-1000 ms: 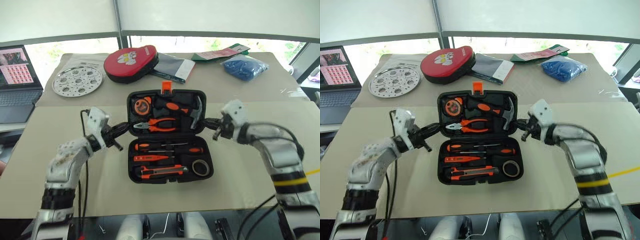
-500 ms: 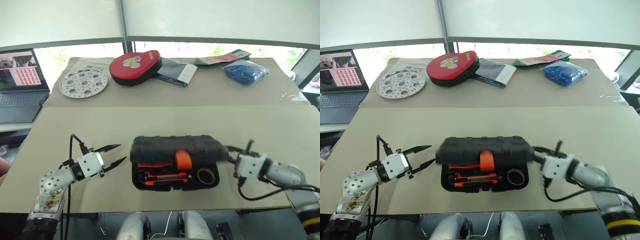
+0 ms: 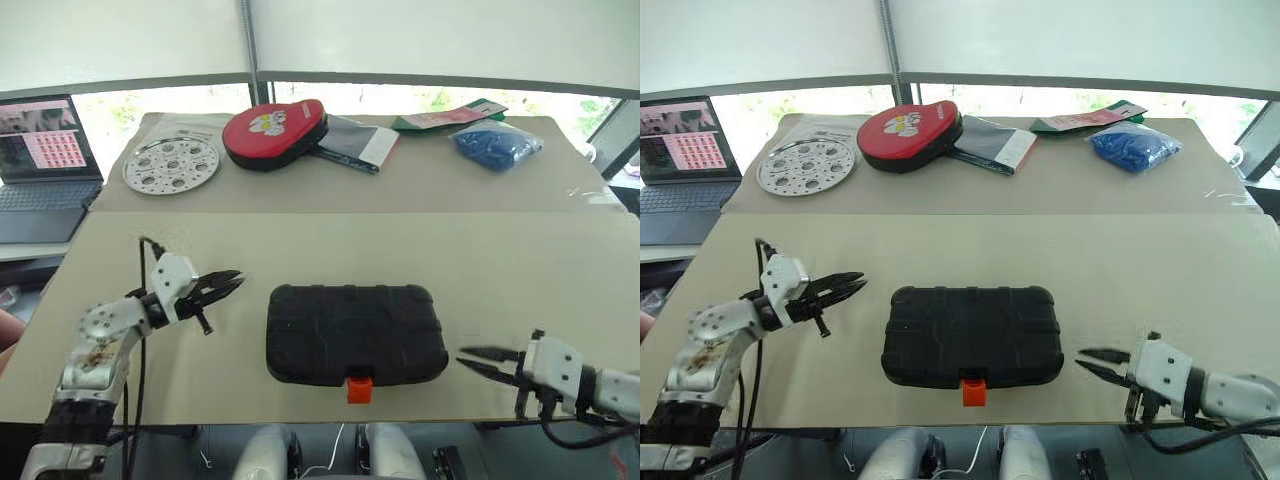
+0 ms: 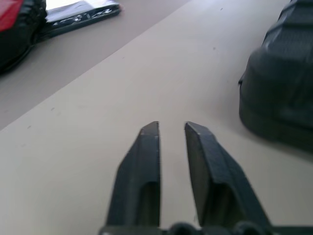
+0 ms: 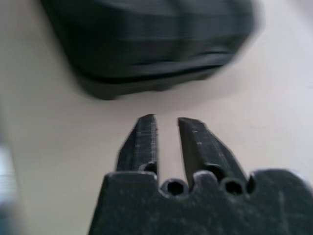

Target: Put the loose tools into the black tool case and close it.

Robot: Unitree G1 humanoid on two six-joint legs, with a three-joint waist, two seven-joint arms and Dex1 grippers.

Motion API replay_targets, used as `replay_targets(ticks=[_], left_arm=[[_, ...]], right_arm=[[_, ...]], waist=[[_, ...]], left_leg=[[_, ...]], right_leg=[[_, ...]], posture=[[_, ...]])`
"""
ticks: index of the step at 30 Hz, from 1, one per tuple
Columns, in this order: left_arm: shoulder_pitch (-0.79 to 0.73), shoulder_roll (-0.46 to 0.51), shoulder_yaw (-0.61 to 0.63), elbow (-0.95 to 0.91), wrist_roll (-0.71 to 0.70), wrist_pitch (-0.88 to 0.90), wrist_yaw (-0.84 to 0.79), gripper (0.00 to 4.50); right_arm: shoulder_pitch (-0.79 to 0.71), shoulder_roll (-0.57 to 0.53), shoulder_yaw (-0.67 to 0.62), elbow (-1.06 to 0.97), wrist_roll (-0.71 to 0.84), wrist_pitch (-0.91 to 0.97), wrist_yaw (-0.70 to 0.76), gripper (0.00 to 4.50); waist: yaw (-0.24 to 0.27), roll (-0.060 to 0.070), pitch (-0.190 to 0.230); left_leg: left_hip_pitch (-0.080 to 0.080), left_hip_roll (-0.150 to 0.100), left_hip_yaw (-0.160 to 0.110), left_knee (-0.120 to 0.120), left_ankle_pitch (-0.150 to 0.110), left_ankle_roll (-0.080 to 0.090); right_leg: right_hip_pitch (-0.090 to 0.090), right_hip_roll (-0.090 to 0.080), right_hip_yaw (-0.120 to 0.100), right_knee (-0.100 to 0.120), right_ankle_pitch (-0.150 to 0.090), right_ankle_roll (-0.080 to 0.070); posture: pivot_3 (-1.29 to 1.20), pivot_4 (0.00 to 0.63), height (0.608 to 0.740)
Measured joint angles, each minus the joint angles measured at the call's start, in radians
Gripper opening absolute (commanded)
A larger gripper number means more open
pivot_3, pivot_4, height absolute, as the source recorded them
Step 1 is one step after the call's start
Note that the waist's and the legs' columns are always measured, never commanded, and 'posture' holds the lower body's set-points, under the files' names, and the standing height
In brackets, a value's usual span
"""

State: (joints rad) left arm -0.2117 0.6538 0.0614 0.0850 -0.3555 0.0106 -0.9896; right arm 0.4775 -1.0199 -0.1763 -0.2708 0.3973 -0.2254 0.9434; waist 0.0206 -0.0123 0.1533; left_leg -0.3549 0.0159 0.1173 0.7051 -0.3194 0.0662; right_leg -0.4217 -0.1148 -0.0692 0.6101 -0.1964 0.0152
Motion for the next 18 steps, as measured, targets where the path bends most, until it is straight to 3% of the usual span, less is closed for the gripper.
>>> replay_targets(ticks=[3, 7, 12, 18], left_arm=[[-0.058, -0.021, -0.044, -0.004, 0.001, 0.067, -0.002, 0.0], [-0.132, -0.03, -0.113, 0.02, 0.02, 0.179, -0.021, 0.0], [-0.176, -0.023, -0.191, 0.053, 0.044, 0.298, -0.08, 0.0], [-0.134, 0.023, -0.188, 0.043, 0.044, 0.344, -0.109, 0.0]], right_arm=[[0.059, 0.0, 0.013, -0.095, -0.019, 0.067, 0.016, 0.02], [0.035, 0.037, 0.094, -0.146, -0.182, 0.098, -0.027, 0.02], [-0.088, 0.134, 0.203, -0.21, -0.286, 0.201, -0.087, 0.02], [-0.295, 0.222, 0.302, -0.156, -0.366, 0.281, -0.105, 0.02]], waist=[[-0.008, -0.001, 0.0], [-0.007, -0.002, 0.001], [-0.022, -0.017, 0.0], [-0.034, -0.019, -0.001]], left_leg=[[0.0, 0.0, 0.0, 0.0, 0.0, 0.0], [0.0, -0.001, 0.0, 0.0, 0.0, -0.001], [0.0, 0.003, -0.001, 0.0, 0.003, -0.006], [0.001, 0.003, -0.001, 0.0, 0.004, -0.006]], right_leg=[[0.0, 0.001, 0.001, 0.0, 0.0, 0.0], [-0.001, 0.002, 0.001, 0.001, 0.0, 0.0], [-0.002, 0.007, 0.002, 0.001, -0.001, -0.002], [-0.003, 0.006, 0.002, 0.002, -0.001, -0.005]], posture=[[0.0, 0.15, 0.74], [0.0, 0.15, 0.74], [0.0, 0.15, 0.74], [0.0, 0.15, 0.74]])
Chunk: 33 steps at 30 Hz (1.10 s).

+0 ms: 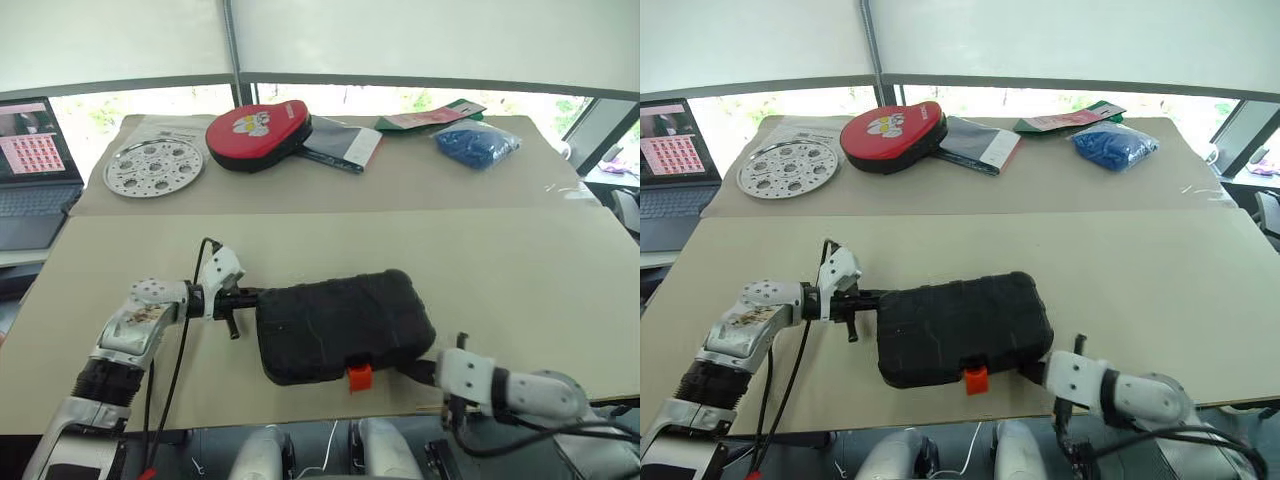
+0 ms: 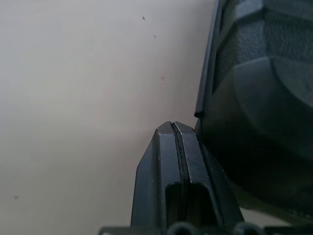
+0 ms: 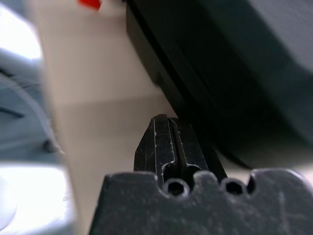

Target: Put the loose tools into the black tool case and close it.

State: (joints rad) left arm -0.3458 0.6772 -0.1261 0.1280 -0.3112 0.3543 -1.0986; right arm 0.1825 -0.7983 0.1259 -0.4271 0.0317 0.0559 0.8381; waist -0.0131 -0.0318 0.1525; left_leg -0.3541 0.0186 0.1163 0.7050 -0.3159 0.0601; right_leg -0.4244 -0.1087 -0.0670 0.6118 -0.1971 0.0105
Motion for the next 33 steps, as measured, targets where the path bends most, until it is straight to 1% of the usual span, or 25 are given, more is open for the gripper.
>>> replay_targets(ticks=[5, 8, 13, 17, 18, 22, 25, 26, 30, 33], left_arm=[[0.072, 0.002, 0.055, -0.066, -0.009, 0.024, 0.048, 0.0], [0.129, -0.015, 0.105, -0.117, -0.027, 0.048, 0.101, 0.0], [0.147, -0.027, 0.153, -0.136, -0.036, 0.053, 0.157, 0.0], [0.082, -0.044, 0.203, -0.13, -0.078, 0.041, 0.164, 0.0], [0.043, -0.044, 0.212, -0.132, -0.106, 0.051, 0.143, 0.0], [-0.047, -0.041, 0.206, -0.16, -0.168, 0.105, 0.085, 0.0], [-0.114, -0.05, 0.14, -0.184, -0.181, 0.145, 0.047, 0.0], [-0.13, -0.063, 0.1, -0.19, -0.172, 0.145, 0.031, 0.0], [-0.162, -0.141, -0.024, -0.182, -0.118, 0.127, 0.027, 0.0], [-0.178, -0.17, -0.061, -0.161, -0.08, 0.114, 0.033, 0.0]], right_arm=[[-0.176, 0.084, 0.039, 0.114, -0.035, 0.05, -0.018, 0.02], [-0.293, 0.128, 0.065, 0.21, -0.055, 0.065, -0.028, 0.02], [-0.359, 0.135, 0.063, 0.28, -0.053, 0.062, -0.015, 0.02], [-0.324, 0.096, 0.011, 0.271, 0.001, 0.063, 0.019, 0.02], [-0.277, 0.073, -0.03, 0.238, 0.047, 0.073, 0.046, 0.02], [-0.162, 0.037, -0.102, 0.147, 0.147, 0.113, 0.094, 0.02], [-0.07, 0.013, -0.123, 0.063, 0.179, 0.166, 0.104, 0.02], [-0.045, 0.015, -0.119, 0.034, 0.186, 0.184, 0.1, 0.02], [-0.044, 0.04, -0.075, -0.018, 0.185, 0.22, 0.074, 0.02], [-0.061, 0.044, -0.056, -0.037, 0.184, 0.242, 0.064, 0.02]], waist=[[-0.001, -0.001, 0.0], [-0.001, 0.0, 0.001], [0.01, 0.001, 0.001], [0.025, 0.001, 0.001], [0.03, 0.001, 0.001], [0.028, 0.002, 0.001], [0.026, 0.002, 0.002], [0.025, 0.002, 0.002], [0.023, 0.002, 0.002], [0.024, 0.002, 0.002]], left_leg=[[0.0, 0.0, 0.0, 0.0, 0.0, 0.0], [-0.001, 0.0, 0.0, 0.0, 0.0, 0.0], [-0.004, -0.001, -0.001, 0.0, 0.001, -0.001], [-0.007, -0.002, -0.002, 0.001, 0.001, 0.0], [-0.009, -0.002, -0.003, 0.002, 0.001, 0.0], [-0.012, -0.002, -0.004, 0.005, 0.0, 0.0], [-0.012, -0.003, -0.005, 0.007, 0.0, 0.001], [-0.012, -0.003, -0.005, 0.007, 0.0, 0.001], [-0.011, -0.003, -0.004, 0.008, 0.0, 0.001], [-0.011, -0.003, -0.004, 0.009, 0.0, 0.001]], right_leg=[[-0.001, -0.002, 0.0, 0.0, 0.001, -0.002], [-0.002, -0.003, -0.001, 0.001, 0.001, -0.002], [-0.004, -0.003, -0.004, 0.002, 0.001, -0.002], [-0.005, -0.004, -0.005, 0.0, 0.002, -0.001], [-0.005, -0.004, -0.007, 0.0, 0.002, -0.001], [-0.005, -0.003, -0.009, 0.0, 0.002, 0.0], [-0.003, -0.002, -0.009, -0.001, 0.002, 0.001], [-0.003, -0.002, -0.008, -0.001, 0.002, 0.001], [-0.003, 0.0, -0.006, 0.0, 0.002, 0.002], [-0.003, 0.0, -0.006, 0.0, 0.002, 0.002]], posture=[[0.0, 0.15, 0.74], [0.0, 0.15, 0.74], [0.0, 0.15, 0.74], [0.0, 0.15, 0.74], [0.0, 0.15, 0.74], [0.0, 0.15, 0.74], [0.0, 0.15, 0.74], [0.0, 0.15, 0.74], [0.0, 0.15, 0.74], [0.0, 0.15, 0.74]])
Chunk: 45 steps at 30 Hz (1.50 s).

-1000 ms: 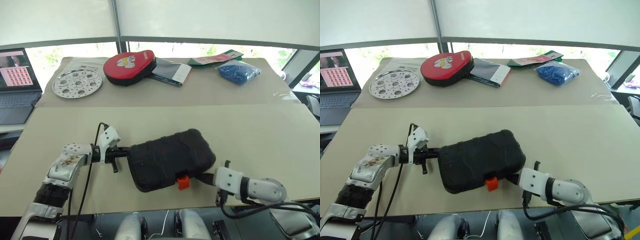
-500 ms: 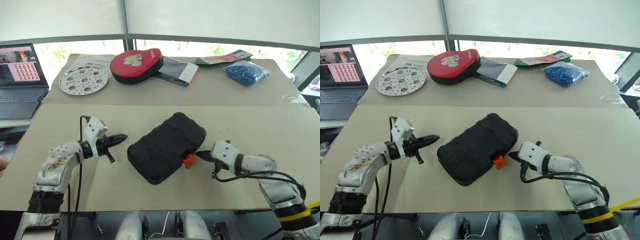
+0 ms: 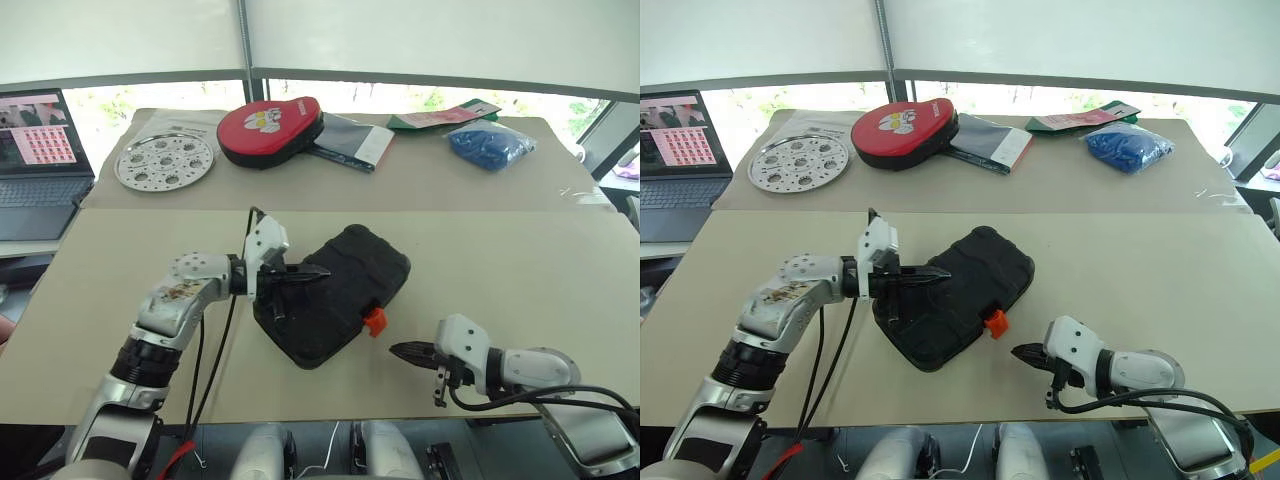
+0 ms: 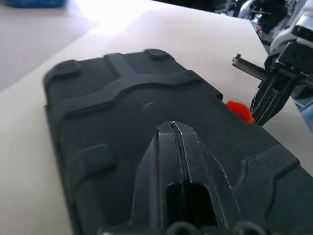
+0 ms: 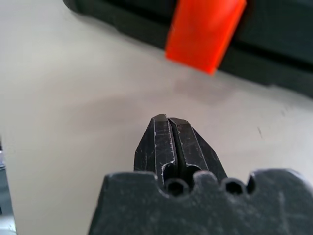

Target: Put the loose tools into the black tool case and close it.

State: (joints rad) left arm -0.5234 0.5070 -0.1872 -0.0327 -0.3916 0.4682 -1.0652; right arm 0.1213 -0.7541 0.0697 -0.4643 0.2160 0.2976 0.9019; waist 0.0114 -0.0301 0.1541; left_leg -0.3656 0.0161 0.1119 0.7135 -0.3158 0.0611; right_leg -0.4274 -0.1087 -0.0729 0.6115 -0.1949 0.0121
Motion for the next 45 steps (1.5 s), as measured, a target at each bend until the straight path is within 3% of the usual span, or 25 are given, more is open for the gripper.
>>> replay_targets(ticks=[22, 45], left_arm=[[-0.019, -0.029, -0.029, 0.016, 0.074, -0.017, 0.019, 0.0], [-0.01, -0.018, -0.043, 0.007, 0.082, -0.017, 0.001, 0.0]], right_arm=[[-0.139, 0.035, 0.082, 0.066, -0.047, 0.003, -0.02, 0.02], [-0.179, 0.08, 0.018, -0.004, 0.082, 0.017, 0.0, 0.02]], waist=[[0.002, 0.0, 0.0], [0.0, 0.001, -0.001]], left_leg=[[0.0, 0.0, -0.001, 0.002, -0.001, 0.002], [0.004, 0.0, 0.0, 0.001, -0.001, 0.002]], right_leg=[[0.001, -0.001, 0.0, 0.0, 0.0, 0.001], [0.003, -0.001, 0.001, 0.001, 0.0, 0.0]], posture=[[0.0, 0.15, 0.74], [0.0, 0.15, 0.74]])
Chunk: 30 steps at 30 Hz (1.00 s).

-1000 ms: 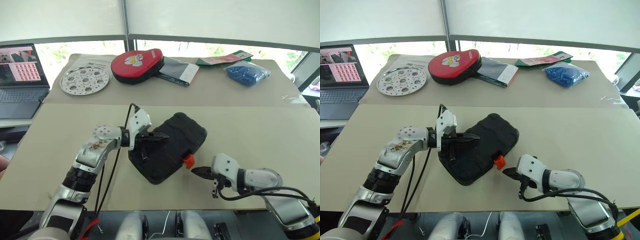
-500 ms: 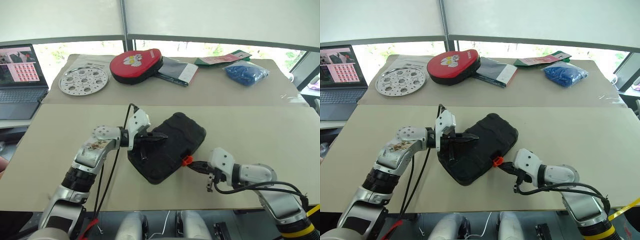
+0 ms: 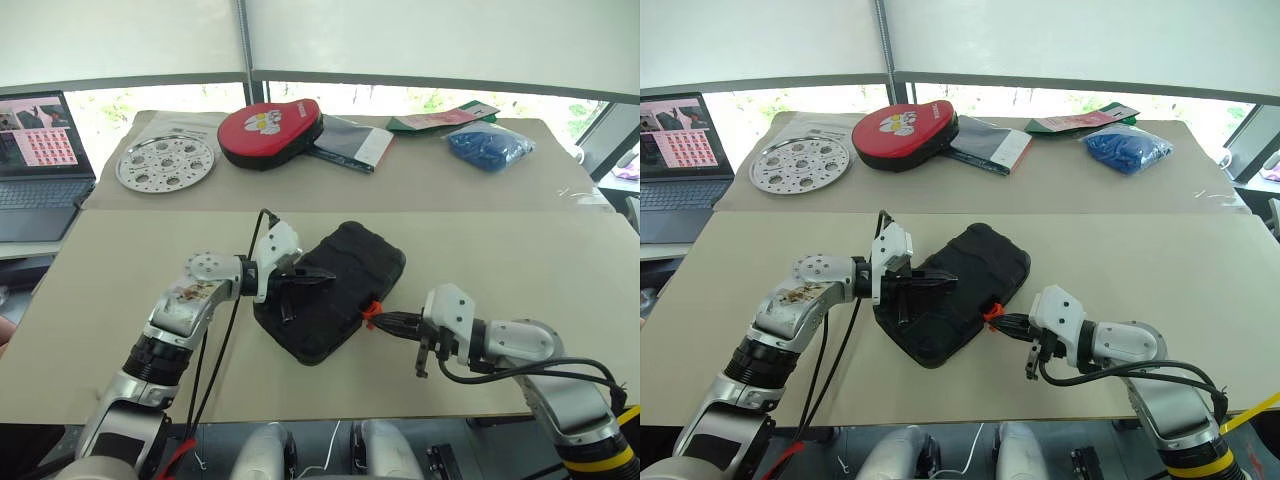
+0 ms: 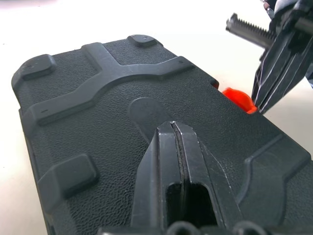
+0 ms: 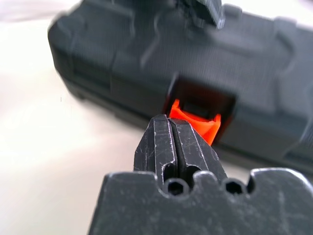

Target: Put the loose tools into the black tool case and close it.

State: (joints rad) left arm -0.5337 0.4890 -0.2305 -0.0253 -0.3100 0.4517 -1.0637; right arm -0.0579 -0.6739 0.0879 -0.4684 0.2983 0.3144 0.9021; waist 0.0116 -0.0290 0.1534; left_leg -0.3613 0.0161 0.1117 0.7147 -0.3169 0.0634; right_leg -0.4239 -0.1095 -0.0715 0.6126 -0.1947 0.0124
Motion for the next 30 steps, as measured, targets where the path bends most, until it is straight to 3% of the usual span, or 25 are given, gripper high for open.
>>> replay_targets(ticks=[8, 19, 24, 30], left_arm=[[0.001, 0.001, -0.017, -0.001, 0.008, -0.011, -0.01, 0.0], [0.006, 0.013, -0.019, -0.005, 0.009, -0.011, -0.015, 0.0], [0.008, 0.013, -0.019, -0.004, 0.009, -0.011, -0.017, 0.0], [0.005, 0.013, -0.021, -0.001, 0.009, -0.011, -0.019, 0.0]], right_arm=[[-0.005, 0.0, 0.021, 0.058, -0.058, -0.018, -0.036, 0.02], [0.109, -0.045, -0.144, -0.05, 0.149, 0.059, -0.008, 0.02], [0.137, -0.077, -0.105, -0.028, 0.079, 0.065, -0.025, 0.02], [0.096, -0.04, -0.013, 0.037, 0.0, 0.066, -0.059, 0.02]], waist=[[0.0, 0.002, -0.001], [0.0, 0.007, -0.004], [-0.001, 0.01, -0.006], [0.0, 0.01, -0.007]], left_leg=[[0.0, 0.0, 0.001, 0.0, 0.0, 0.001], [0.001, 0.0, 0.001, 0.0, -0.002, 0.003], [0.001, 0.0, 0.001, 0.0, -0.002, 0.003], [0.001, 0.0, 0.001, 0.0, -0.002, 0.003]], right_leg=[[0.0, -0.001, 0.0, 0.0, 0.0, 0.0], [0.001, -0.001, 0.001, -0.001, 0.0, 0.0], [0.001, -0.001, 0.001, -0.001, 0.0, 0.0], [0.001, -0.001, 0.001, -0.001, 0.0, 0.0]], posture=[[0.0, 0.15, 0.74], [0.0, 0.15, 0.74], [0.0, 0.15, 0.74], [0.0, 0.15, 0.74]])
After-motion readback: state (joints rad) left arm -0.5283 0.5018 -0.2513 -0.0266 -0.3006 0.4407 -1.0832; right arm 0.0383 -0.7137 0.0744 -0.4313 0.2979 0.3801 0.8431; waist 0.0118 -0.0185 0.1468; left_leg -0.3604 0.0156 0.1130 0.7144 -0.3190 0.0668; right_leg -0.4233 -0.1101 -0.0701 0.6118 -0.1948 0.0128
